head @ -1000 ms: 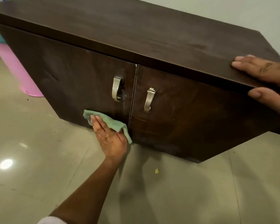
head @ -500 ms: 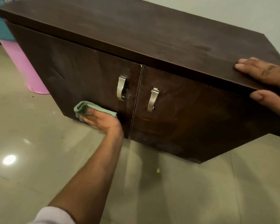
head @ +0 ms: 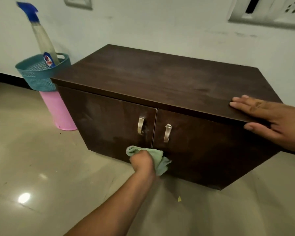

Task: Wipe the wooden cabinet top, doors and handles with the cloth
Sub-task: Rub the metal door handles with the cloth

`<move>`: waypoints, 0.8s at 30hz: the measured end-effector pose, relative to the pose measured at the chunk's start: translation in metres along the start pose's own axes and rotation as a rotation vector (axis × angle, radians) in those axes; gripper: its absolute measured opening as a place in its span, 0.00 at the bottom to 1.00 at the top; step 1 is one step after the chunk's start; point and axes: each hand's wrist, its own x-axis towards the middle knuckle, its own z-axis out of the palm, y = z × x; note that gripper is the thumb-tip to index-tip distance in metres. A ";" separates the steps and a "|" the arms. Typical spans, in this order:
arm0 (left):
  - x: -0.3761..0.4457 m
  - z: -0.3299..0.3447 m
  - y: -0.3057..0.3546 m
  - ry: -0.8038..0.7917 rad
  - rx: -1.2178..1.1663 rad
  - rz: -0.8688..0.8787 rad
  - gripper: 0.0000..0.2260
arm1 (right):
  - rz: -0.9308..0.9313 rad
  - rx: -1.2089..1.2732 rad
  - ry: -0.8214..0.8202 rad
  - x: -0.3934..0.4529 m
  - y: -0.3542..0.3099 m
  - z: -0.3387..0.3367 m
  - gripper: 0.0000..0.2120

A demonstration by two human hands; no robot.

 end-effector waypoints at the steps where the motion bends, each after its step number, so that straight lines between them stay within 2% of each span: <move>1: 0.004 -0.011 0.007 0.057 -0.014 0.044 0.15 | 0.007 0.014 -0.009 0.000 -0.005 -0.002 0.30; 4: 0.000 -0.042 0.025 0.027 0.130 0.273 0.10 | 0.039 0.000 -0.008 -0.001 -0.008 -0.001 0.29; 7: -0.019 -0.073 0.037 -0.098 0.239 0.523 0.06 | 0.096 -0.050 -0.018 -0.003 -0.027 -0.002 0.31; 9: -0.031 -0.087 0.050 -0.168 0.267 0.640 0.04 | 0.193 -0.139 0.052 0.004 -0.053 0.002 0.34; 10: -0.036 -0.092 0.056 -0.191 0.281 0.690 0.04 | 0.243 -0.170 0.114 0.009 -0.073 0.005 0.33; 12: -0.043 -0.100 0.065 -0.196 0.336 0.796 0.05 | 0.276 -0.141 0.300 0.025 -0.121 0.016 0.23; 14: -0.050 -0.105 0.071 -0.163 0.393 0.890 0.07 | 0.255 -0.013 0.509 0.041 -0.172 0.031 0.12; 15: -0.054 -0.107 0.075 -0.134 0.422 0.939 0.07 | 0.284 0.110 0.557 0.049 -0.195 0.039 0.09; 20: -0.063 -0.103 0.096 -0.031 0.631 1.136 0.08 | 0.614 0.685 0.379 0.097 -0.250 0.093 0.09; 24: -0.062 -0.091 0.107 -0.005 0.712 1.146 0.13 | 0.801 0.822 0.397 0.126 -0.245 0.117 0.11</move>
